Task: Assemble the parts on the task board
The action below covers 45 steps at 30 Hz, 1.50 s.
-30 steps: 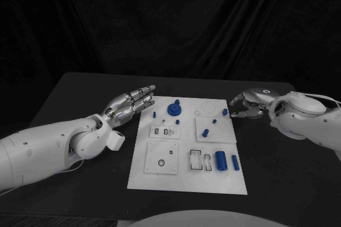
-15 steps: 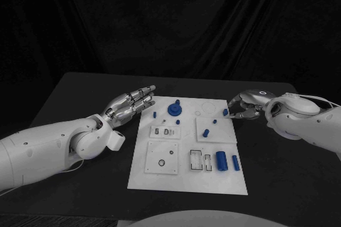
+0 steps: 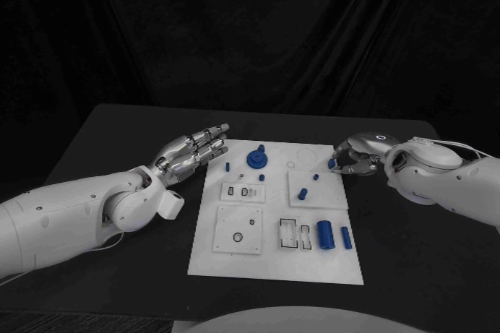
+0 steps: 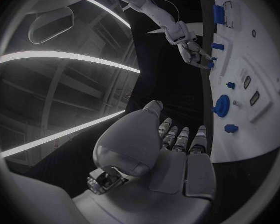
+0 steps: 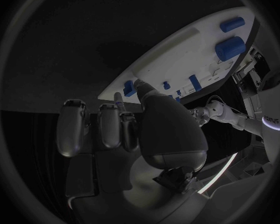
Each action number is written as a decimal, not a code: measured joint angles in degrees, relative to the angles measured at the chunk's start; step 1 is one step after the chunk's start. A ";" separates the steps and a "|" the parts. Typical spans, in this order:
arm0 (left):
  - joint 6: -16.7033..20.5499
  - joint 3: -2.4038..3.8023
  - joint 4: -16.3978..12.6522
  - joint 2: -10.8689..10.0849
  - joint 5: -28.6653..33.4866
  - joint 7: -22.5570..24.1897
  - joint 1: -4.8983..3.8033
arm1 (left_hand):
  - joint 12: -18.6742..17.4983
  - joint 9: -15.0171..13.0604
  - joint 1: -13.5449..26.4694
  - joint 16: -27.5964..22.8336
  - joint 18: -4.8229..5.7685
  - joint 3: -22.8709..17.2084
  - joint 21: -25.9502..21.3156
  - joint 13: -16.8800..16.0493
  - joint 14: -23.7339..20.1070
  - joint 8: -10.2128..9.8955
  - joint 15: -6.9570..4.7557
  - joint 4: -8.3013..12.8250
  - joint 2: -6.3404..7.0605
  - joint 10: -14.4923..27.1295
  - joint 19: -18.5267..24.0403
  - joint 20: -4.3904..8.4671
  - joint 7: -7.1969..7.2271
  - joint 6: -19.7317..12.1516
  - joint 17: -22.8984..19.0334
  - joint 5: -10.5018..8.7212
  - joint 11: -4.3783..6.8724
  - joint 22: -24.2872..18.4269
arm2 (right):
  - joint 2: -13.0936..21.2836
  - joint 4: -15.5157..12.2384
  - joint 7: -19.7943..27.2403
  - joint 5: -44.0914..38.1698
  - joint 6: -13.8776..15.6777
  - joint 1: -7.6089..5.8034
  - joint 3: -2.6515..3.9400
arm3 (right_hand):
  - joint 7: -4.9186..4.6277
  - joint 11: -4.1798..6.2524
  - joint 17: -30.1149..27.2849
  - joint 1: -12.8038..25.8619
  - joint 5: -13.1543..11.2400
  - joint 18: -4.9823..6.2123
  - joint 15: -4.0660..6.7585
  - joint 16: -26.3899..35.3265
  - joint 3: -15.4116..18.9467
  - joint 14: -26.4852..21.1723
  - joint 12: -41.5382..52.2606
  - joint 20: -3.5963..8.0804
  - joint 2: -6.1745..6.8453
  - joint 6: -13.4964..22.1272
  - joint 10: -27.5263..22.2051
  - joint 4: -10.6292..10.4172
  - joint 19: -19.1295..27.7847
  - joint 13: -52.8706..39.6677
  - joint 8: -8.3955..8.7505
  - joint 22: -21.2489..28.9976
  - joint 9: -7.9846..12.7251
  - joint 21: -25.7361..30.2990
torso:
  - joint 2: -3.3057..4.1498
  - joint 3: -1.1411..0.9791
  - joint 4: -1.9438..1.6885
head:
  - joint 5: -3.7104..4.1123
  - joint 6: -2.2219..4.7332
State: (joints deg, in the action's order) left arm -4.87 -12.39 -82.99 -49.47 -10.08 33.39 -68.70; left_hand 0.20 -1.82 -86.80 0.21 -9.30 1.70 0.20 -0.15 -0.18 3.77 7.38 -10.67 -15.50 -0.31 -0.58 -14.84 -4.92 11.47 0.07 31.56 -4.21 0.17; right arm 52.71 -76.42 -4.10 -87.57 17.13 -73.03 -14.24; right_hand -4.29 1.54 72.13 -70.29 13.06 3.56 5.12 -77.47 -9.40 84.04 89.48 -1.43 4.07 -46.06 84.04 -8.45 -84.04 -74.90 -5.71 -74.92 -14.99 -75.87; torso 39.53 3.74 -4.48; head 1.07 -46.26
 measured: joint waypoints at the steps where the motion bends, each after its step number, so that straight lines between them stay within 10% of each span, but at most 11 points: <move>1: 0.00 0.00 0.00 0.00 0.00 -0.01 0.00 | 0.00 0.00 0.00 0.00 0.00 0.00 0.00 0.00 0.00 0.00 0.00 0.00 0.00 0.00 0.00 0.00 0.00 0.00 0.00 0.00 0.00 0.00 | -0.08 0.07 0.04 0.00 0.01 0.01 0.00 | 0.00 0.00 0.00 0.00 0.00 0.00 0.00 0.00 0.00 0.00 0.00 0.00 0.00 0.00 0.00 0.00 0.00 0.00 0.00 0.00 -0.01 0.00 | 0.01 0.00 -0.01 | -0.01 0.00; 31: -0.52 0.01 0.10 0.12 0.00 -0.63 0.09 | 0.00 0.01 0.00 0.00 0.00 -0.15 0.00 0.00 0.00 0.00 0.00 -0.16 0.00 0.00 0.21 -0.20 0.00 0.00 -0.02 0.00 0.00 0.00 | -1.98 1.44 0.82 0.00 0.44 0.10 0.02 | 0.06 0.00 -0.48 -1.88 1.36 0.00 0.00 0.00 -0.40 0.00 0.00 0.00 -0.38 -1.97 0.00 1.34 0.00 -0.03 -1.24 0.02 -1.42 0.45 | -0.01 -0.02 0.01 | -0.01 -0.20; 45: -0.83 0.00 0.03 0.03 0.00 -1.23 0.09 | 0.00 0.01 0.08 0.00 0.00 -0.24 0.00 0.00 0.00 0.00 0.00 -0.24 0.08 0.00 0.21 -0.20 0.00 0.00 -0.01 0.00 0.01 0.00 | -2.56 1.89 1.18 0.00 1.02 0.27 0.02 | 0.81 0.00 -1.08 -3.71 2.38 0.00 0.00 0.05 0.30 0.00 0.00 0.00 -2.21 -5.33 0.00 3.80 0.00 -0.02 -9.76 0.01 -14.13 1.55 | -0.02 0.01 0.02 | -0.27 -0.19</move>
State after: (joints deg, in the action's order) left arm -5.69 -12.38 -82.97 -49.43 -10.08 32.16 -68.61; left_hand 0.20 -1.81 -86.72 0.21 -9.30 1.46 0.20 -0.15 -0.18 3.77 7.38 -10.91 -15.43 -0.30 -0.37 -15.04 -4.92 11.47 0.06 31.56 -4.21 0.17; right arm 50.15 -74.54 -2.92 -87.56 18.15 -72.76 -14.22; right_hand -3.49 1.54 71.05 -74.00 15.44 3.56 5.11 -77.41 -9.11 84.04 89.48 -1.43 1.87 -51.38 84.04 -4.65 -84.04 -74.92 -15.47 -74.91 -29.12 -74.32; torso 39.52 3.75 -4.45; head 0.80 -46.44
